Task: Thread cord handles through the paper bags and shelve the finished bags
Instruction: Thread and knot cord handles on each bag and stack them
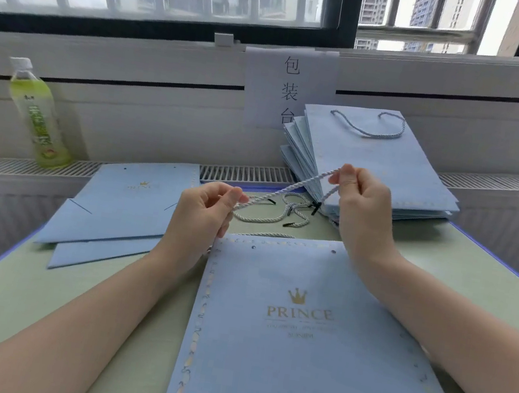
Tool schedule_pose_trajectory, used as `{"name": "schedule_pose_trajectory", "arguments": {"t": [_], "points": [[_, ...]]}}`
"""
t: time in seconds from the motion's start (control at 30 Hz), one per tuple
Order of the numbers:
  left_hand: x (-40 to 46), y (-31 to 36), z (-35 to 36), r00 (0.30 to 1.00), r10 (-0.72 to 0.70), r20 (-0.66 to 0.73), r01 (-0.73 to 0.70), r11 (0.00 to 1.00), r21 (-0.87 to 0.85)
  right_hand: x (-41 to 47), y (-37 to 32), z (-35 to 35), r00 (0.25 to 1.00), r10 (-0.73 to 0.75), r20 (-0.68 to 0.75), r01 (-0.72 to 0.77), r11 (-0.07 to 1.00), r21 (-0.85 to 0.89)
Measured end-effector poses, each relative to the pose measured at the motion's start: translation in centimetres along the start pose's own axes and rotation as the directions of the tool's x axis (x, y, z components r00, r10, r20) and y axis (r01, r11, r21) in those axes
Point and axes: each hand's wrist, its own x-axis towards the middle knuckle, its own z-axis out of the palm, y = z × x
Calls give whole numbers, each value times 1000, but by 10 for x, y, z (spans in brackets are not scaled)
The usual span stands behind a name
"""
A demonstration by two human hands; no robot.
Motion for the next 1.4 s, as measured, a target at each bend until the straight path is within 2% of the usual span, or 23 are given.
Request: {"name": "schedule_pose_trajectory", "arguments": {"t": [0.17, 0.23, 0.33, 0.4, 0.47, 0.53, 0.6, 0.67, 0.73, 0.8, 0.87, 0.9, 0.97, 1.07, 1.13, 1.2, 1.27, 1.33, 1.4], "points": [[4, -7, -6, 997, -79, -8, 78, 994, -76, 18, 7, -11, 974, 135, -182, -123, 989, 78], [4, -8, -5, 997, -75, 0, 75, 996, -46, 20, 10, -11, 982, 86, -168, -89, 996, -5], [1, -8, -2, 997, -55, 56, 54, 998, 26, 11, 12, -4, 986, -132, -100, 101, 957, -272], [-2, -6, 4, 994, -17, 107, 11, 998, 60, -2, 8, 3, 947, -319, 34, 310, 883, -353], [-5, -3, 11, 988, 17, 152, -22, 999, 31, -17, 2, 9, 887, -372, 274, 449, 834, -321], [-7, 1, 17, 982, 38, 184, -34, 999, -22, -30, 1, 15, 802, -289, 523, 492, 815, -305], [-8, 3, 20, 983, 45, 180, -42, 999, -20, -36, 2, 19, 741, -167, 651, 467, 825, -319], [-8, 1, 18, 986, 55, 155, -69, 994, 80, -35, 5, 17, 734, -166, 659, 477, 816, -326], [-7, -4, 11, 989, 78, 125, -110, 955, 275, -31, 9, 14, 754, -202, 626, 504, 788, -353], [-4, -11, 5, 980, 82, 179, -172, 797, 579, -27, 10, 12, 776, -206, 596, 509, 762, -401], [-5, -13, 3, 969, 22, 246, -209, 606, 768, -26, 11, 12, 790, -173, 588, 505, 727, -465], [-6, -13, 4, 967, 3, 255, -211, 573, 792, -26, 11, 12, 788, -145, 599, 512, 695, -505], [-6, -13, 5, 971, 13, 240, -203, 580, 789, -29, 10, 13, 769, -106, 630, 547, 618, -564], [-4, -12, 5, 974, 57, 219, -198, 681, 705, -33, 11, 15, 711, -143, 689, 640, 537, -549], [-5, -11, 6, 972, 44, 232, -195, 702, 685, -33, 12, 16, 681, -148, 717, 672, 514, -533], [-7, -10, 8, 968, 37, 250, -208, 677, 706, -34, 14, 16, 665, -149, 732, 678, 531, -508], [-8, -11, 9, 968, 44, 249, -214, 668, 713, -35, 17, 19, 668, -149, 729, 685, 508, -522], [-9, -11, 10, 964, 55, 260, -228, 671, 705, -35, 19, 21, 697, -135, 704, 672, 464, -576], [-8, -10, 10, 954, 85, 287, -264, 690, 673, -35, 19, 21, 732, -122, 671, 639, 465, -613]]}}
